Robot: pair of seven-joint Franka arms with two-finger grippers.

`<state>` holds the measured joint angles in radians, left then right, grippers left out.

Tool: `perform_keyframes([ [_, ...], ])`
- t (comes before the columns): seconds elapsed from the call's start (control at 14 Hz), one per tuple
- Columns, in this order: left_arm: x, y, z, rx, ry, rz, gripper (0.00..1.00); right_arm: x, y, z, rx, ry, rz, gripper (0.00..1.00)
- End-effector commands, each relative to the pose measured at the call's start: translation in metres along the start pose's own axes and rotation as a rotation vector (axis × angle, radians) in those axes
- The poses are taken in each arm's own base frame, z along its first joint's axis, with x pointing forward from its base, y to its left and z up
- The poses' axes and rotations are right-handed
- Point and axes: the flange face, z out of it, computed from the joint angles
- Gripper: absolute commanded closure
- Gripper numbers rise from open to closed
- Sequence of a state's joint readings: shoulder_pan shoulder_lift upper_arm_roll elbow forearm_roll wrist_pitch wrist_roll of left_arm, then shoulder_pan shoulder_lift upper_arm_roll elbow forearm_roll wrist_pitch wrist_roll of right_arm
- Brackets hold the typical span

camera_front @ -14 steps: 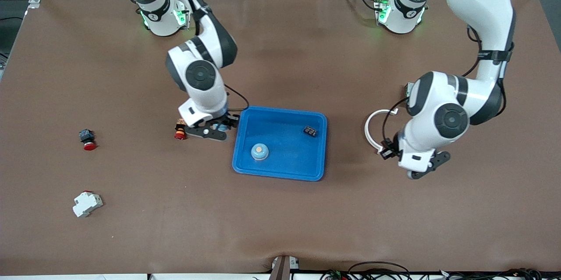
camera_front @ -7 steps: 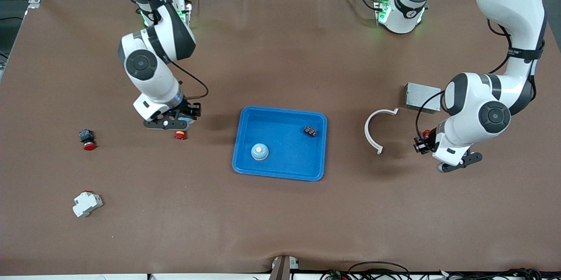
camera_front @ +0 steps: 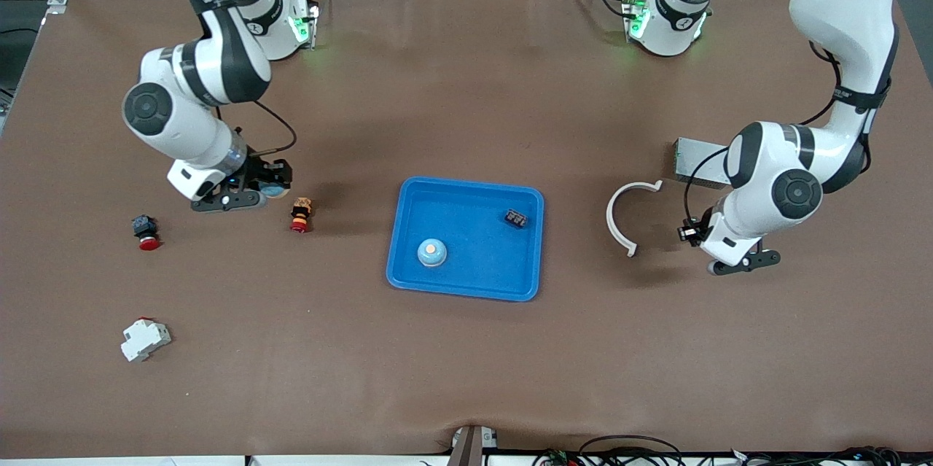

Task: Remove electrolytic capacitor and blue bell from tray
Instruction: 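Lower the capacitor beside the brass valve with the left gripper and release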

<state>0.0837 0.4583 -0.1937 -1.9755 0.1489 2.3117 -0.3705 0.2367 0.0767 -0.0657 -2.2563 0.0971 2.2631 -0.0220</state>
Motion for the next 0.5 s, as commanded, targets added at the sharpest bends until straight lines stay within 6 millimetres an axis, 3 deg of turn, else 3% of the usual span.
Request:
perform_keyframes([
  [0.0, 0.0, 0.004, 0.018, 0.02, 0.006, 0.051, 1.0, -0.012, 0.036, -0.003, 0.024, 0.025, -0.072, 1.0],
  [0.21, 0.006, 0.004, 0.028, 0.007, 0.025, 0.051, 0.98, -0.013, 0.064, 0.002, 0.011, 0.066, -0.145, 1.0],
  [0.43, 0.007, 0.002, 0.039, 0.031, 0.038, 0.084, 0.96, -0.022, 0.071, 0.024, -0.011, 0.12, -0.157, 1.0],
])
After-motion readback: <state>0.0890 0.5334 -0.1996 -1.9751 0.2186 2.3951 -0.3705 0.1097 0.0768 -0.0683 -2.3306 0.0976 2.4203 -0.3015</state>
